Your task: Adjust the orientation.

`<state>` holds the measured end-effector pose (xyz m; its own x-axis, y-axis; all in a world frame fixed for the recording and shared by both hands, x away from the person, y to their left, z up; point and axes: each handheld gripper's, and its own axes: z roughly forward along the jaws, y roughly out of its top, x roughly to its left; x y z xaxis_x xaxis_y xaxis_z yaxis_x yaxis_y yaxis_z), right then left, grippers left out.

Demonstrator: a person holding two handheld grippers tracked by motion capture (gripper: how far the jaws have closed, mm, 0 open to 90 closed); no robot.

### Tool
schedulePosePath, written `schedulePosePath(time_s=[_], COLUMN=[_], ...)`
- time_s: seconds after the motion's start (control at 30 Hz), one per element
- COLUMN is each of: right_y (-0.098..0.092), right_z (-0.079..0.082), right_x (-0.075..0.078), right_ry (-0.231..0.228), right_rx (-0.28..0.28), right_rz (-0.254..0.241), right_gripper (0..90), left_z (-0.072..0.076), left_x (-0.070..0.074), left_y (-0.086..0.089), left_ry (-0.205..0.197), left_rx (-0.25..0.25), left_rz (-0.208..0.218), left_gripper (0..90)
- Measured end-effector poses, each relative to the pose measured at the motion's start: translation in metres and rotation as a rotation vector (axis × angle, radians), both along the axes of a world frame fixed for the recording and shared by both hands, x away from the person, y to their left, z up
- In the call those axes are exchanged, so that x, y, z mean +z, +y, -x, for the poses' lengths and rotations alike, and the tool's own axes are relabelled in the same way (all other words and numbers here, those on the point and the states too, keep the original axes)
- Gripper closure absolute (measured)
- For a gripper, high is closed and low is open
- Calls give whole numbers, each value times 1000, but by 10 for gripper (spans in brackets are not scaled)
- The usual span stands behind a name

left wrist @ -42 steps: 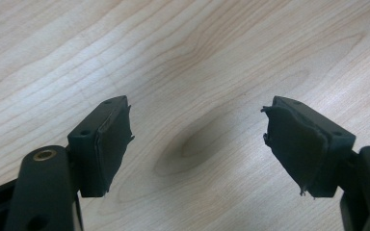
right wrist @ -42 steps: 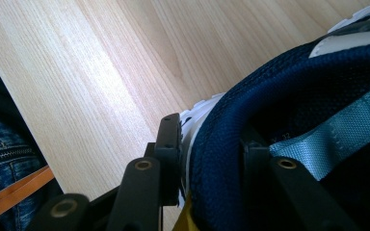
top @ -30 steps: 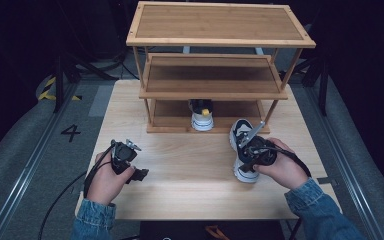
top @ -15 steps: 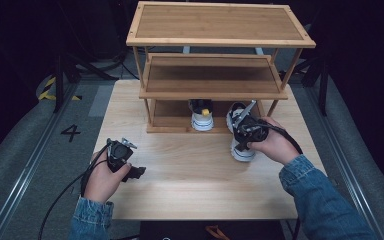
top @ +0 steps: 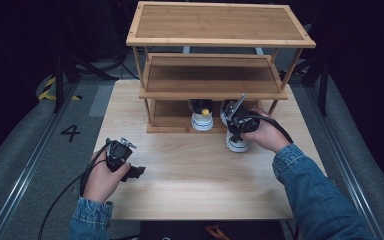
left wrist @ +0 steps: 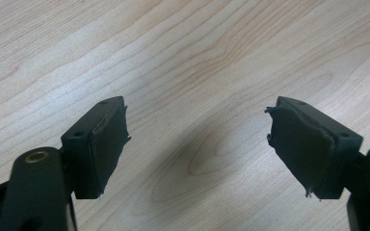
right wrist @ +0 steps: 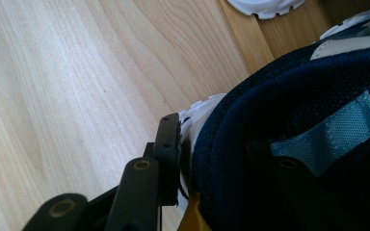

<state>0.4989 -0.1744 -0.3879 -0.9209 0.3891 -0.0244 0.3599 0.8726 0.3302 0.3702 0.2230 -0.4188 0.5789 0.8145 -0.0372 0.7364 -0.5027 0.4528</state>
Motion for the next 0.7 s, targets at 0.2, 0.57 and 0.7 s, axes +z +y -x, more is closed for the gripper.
schedulePosePath(time_s=[0.2, 0.57, 0.7], right_y=[4, -1, -7], right_z=[-7, -6, 1], right_x=[-5, -2, 5], right_ry=[-5, -107, -162], right_rx=[23, -14, -31], right_rz=[4, -62, -89], right_gripper=[663, 494, 466], left_z=[0, -2, -6], left_x=[0, -1, 0], left_y=[-1, -5, -9], left_ry=[7, 6, 5], left_rx=[-4, -13, -32], left_rz=[-2, -4, -7], left_gripper=[216, 216, 216])
